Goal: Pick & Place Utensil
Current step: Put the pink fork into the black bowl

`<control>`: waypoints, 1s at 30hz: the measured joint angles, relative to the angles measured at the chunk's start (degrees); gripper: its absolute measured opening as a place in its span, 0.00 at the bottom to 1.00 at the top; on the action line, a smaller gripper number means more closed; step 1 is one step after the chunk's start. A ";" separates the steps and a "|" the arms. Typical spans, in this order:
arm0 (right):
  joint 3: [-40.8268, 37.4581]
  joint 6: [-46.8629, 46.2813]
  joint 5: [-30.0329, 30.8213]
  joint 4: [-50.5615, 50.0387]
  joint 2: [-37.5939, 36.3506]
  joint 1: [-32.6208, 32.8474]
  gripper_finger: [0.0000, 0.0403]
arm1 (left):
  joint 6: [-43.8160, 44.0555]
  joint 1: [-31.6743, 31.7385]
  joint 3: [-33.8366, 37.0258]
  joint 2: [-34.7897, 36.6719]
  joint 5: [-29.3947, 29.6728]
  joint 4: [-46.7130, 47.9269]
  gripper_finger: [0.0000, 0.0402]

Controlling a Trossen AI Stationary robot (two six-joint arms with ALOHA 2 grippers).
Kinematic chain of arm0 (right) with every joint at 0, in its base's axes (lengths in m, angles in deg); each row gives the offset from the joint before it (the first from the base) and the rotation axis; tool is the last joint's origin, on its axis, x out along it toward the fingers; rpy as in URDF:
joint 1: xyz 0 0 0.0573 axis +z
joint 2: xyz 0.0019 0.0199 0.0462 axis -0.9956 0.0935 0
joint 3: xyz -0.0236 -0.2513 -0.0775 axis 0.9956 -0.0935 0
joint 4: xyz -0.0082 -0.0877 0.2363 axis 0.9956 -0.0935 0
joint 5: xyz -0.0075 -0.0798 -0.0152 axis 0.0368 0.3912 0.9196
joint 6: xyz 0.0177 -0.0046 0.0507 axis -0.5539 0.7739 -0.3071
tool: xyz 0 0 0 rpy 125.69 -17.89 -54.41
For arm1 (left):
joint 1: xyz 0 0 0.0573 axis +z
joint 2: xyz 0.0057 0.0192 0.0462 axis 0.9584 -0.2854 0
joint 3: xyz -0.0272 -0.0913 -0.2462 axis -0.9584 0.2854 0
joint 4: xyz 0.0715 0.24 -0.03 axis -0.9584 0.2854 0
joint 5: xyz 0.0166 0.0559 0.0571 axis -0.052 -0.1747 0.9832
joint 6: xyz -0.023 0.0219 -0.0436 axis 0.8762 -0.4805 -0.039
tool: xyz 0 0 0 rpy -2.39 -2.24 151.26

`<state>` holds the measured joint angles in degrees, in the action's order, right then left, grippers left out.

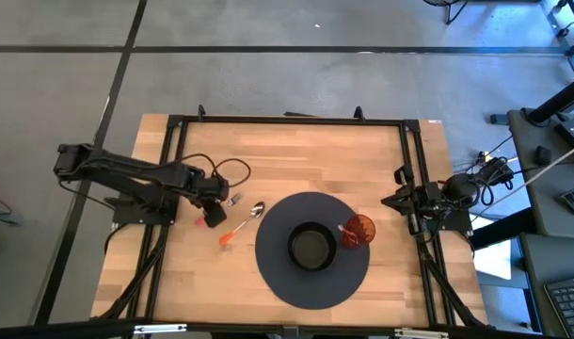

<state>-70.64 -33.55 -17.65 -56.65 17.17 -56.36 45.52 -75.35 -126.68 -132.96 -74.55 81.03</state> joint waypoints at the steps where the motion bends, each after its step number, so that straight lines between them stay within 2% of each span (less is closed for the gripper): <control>1: 0.00 0.01 0.00 -0.02 0.00 0.00 0.05 | 0.02 -0.68 0.00 -0.46 0.06 -0.40 0.43; 8: 0.00 0.13 0.01 -0.40 0.00 0.00 0.06 | 2.62 -4.10 0.00 -4.05 3.24 -1.99 0.44; 13: 0.00 0.04 -0.01 -0.42 0.00 0.00 0.06 | 2.64 -5.06 0.00 -7.62 3.40 -3.58 0.43; 24: 0.00 -0.60 -0.02 -1.27 0.00 0.02 0.06 | 1.92 -5.90 0.00 -16.23 8.10 -4.80 0.45; 30: 0.00 -0.25 0.00 -1.31 0.00 0.00 0.06 | 1.27 -5.90 -0.37 -20.01 8.33 -5.75 0.45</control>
<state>-70.64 -33.80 -17.65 -57.95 17.17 -56.36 46.79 -81.25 -127.05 -152.97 -66.22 75.27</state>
